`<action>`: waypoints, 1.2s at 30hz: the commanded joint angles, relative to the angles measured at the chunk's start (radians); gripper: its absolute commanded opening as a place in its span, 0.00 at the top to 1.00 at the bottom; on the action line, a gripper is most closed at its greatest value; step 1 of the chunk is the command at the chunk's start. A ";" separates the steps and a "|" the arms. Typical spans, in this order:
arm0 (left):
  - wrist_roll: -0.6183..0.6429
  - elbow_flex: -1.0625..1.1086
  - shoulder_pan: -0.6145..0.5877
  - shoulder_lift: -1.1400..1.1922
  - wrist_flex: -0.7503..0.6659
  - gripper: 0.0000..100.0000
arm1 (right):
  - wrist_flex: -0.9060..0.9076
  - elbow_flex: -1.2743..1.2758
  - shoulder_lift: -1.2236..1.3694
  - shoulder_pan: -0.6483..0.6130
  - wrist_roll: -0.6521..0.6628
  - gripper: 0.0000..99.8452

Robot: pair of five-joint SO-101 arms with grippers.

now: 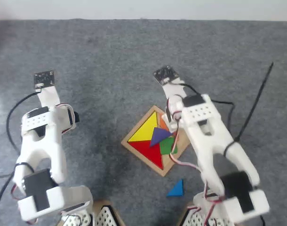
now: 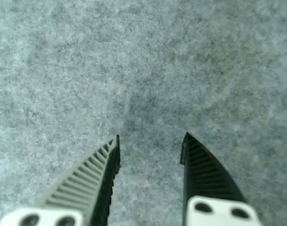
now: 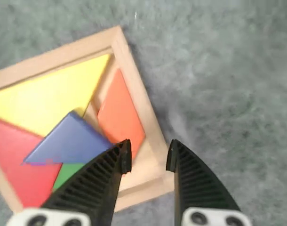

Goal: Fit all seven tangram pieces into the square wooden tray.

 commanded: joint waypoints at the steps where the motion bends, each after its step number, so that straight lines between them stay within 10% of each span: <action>1: 0.003 -0.002 0.005 -0.040 -0.012 0.79 | -0.044 0.041 -0.107 -0.041 0.012 0.86; 36: 0.003 -0.002 0.005 -0.040 -0.011 0.79 | -0.136 -0.120 0.214 0.005 0.068 0.86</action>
